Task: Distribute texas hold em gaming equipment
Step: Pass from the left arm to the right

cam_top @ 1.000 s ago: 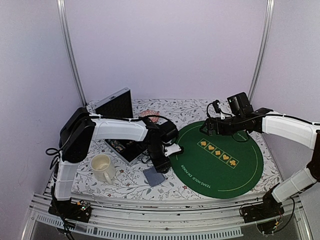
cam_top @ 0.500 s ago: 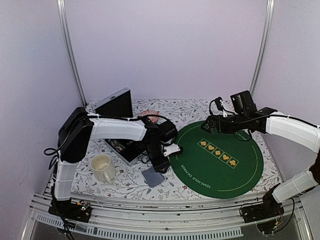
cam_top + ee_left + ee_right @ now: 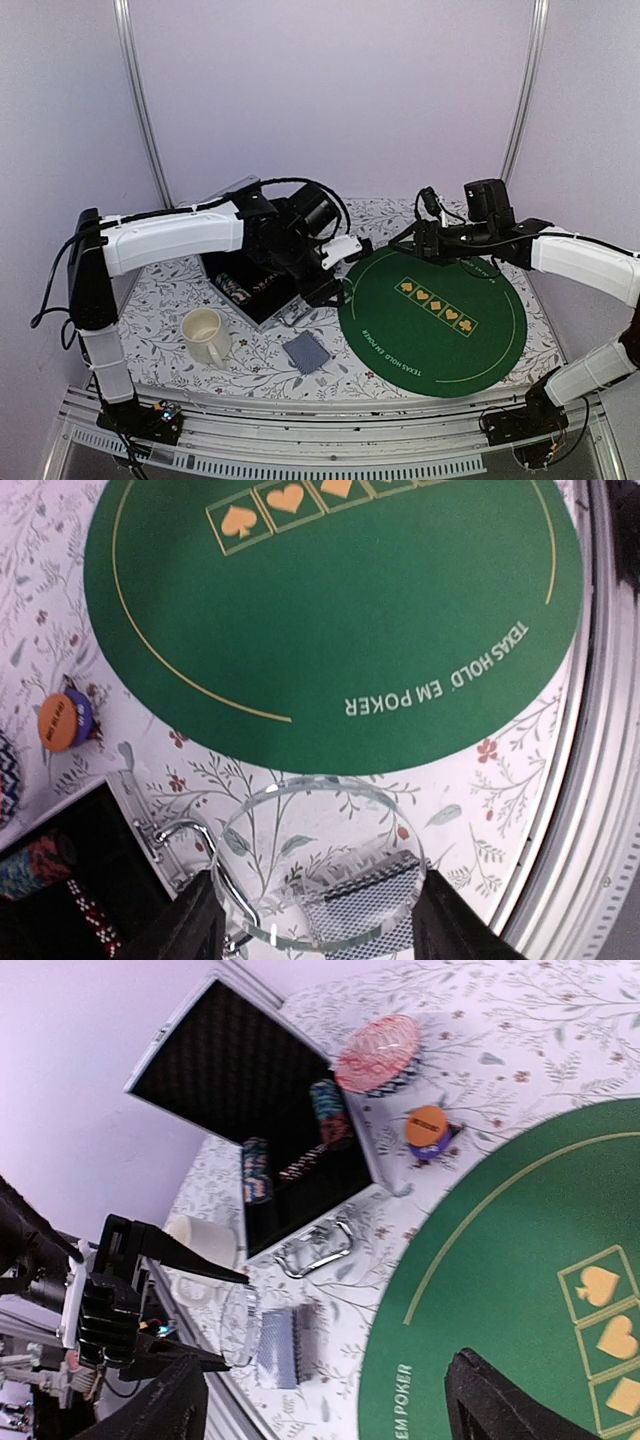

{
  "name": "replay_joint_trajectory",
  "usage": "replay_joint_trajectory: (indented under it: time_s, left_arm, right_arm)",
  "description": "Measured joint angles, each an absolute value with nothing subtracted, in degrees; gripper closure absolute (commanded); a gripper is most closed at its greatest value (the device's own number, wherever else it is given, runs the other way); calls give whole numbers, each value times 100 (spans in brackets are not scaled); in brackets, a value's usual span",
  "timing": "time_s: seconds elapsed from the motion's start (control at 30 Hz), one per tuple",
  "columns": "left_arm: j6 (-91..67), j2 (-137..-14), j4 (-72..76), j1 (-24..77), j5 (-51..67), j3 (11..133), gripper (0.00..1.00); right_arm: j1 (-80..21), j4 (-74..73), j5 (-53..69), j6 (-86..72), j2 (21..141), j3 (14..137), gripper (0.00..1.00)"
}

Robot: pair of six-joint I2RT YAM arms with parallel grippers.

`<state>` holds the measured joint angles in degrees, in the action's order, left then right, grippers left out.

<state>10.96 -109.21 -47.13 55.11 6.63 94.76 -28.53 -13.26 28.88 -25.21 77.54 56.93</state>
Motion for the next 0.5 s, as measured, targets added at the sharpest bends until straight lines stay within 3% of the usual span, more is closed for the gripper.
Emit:
replay_joint_trajectory:
  time_s: [0.17, 0.5]
  left_arm:
    - [1135, -10761, -4383, 5511, 690, 9566, 60]
    - [1129, -10759, -4099, 5511, 635, 9566, 60]
  right_arm:
    - [-3039, -30, 3826, -3280, 8158, 5227, 32]
    - [-3411, 1358, 4541, -4285, 8947, 5089, 41]
